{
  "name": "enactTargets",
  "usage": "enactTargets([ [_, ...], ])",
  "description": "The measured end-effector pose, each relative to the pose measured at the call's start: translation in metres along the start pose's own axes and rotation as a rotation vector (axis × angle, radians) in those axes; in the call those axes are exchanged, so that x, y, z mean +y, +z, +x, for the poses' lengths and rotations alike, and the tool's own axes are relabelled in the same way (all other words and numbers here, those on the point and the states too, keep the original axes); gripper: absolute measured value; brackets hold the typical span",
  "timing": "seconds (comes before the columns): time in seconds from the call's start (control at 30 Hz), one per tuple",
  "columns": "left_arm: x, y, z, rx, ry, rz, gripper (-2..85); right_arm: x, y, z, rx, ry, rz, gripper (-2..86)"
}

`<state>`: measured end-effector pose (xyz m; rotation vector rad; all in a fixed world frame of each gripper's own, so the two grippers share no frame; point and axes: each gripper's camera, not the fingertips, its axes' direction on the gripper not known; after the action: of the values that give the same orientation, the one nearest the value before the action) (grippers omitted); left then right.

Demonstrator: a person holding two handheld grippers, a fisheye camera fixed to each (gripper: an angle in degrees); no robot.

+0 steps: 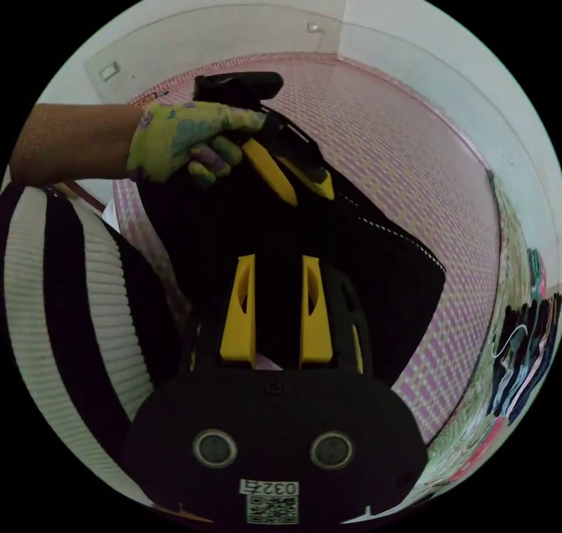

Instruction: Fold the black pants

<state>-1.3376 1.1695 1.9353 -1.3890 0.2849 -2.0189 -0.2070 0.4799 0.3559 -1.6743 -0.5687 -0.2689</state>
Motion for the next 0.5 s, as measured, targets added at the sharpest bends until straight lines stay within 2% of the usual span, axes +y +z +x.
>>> enactTargets([
  [0.13,0.004,-0.009,0.002,0.018,0.008,0.049,10.0,-0.008,0.017,-0.026,0.053,-0.123,-0.065,11.2],
  [0.27,0.002,-0.015,-0.018,0.123,-0.047,0.062,9.1,-0.007,0.034,-0.030,0.060,-0.126,-0.113,9.1],
  [0.33,0.002,-0.020,-0.028,0.181,-0.063,0.066,8.9,-0.003,0.033,-0.019,0.036,-0.048,-0.091,7.4],
  [0.5,0.002,-0.033,-0.032,0.161,-0.035,0.059,8.4,0.014,0.027,0.018,-0.162,0.153,-0.020,4.9],
])
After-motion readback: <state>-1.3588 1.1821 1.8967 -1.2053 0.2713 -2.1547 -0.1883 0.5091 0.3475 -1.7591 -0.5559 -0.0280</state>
